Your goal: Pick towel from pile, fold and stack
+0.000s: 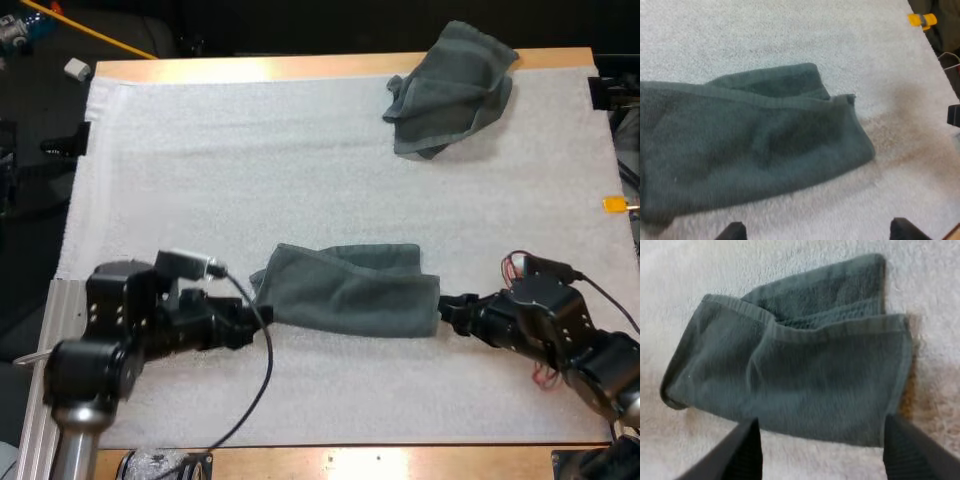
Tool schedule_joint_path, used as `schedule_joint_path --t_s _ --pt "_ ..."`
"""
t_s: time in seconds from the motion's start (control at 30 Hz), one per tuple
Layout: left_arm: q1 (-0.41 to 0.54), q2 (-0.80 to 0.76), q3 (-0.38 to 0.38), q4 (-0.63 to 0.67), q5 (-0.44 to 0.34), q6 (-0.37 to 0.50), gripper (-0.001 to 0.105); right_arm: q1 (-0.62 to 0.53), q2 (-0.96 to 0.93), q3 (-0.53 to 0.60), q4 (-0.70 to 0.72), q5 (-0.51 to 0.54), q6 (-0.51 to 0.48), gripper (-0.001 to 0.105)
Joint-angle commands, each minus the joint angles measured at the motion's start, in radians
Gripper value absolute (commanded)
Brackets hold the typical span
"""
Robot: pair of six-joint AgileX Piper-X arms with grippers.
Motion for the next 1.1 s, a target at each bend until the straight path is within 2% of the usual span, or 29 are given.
schedule_joint_path --t_s 0.0,0.1,0.27,0.37,0.77,1.07 --pt "0.003 -0.101 0.005 0.079 -0.013 -0.001 0.057 -0.001 -0.059 -0.016 0.091 0.003 -0.027 0.052" --pt "-0.002 -0.115 -0.005 0.085 -0.006 0.004 0.056 -0.004 -0.072 -0.008 0.095 0.006 -0.027 0.052" --pt "0.002 -0.293 0.001 0.224 -0.032 0.011 0.056 -0.005 -0.146 -0.012 0.246 0.023 -0.064 0.052" --pt "0.001 -0.342 -0.001 0.251 -0.041 0.012 0.056 -0.004 -0.146 -0.015 0.264 0.046 -0.070 0.052" --pt "-0.003 -0.351 -0.004 0.259 -0.031 0.011 0.056 0.000 -0.022 -0.008 0.177 0.090 -0.062 0.052" --pt "-0.005 -0.351 -0.007 0.269 -0.027 0.009 0.055 -0.064 0.202 -0.007 0.034 -0.008 -0.068 0.052"
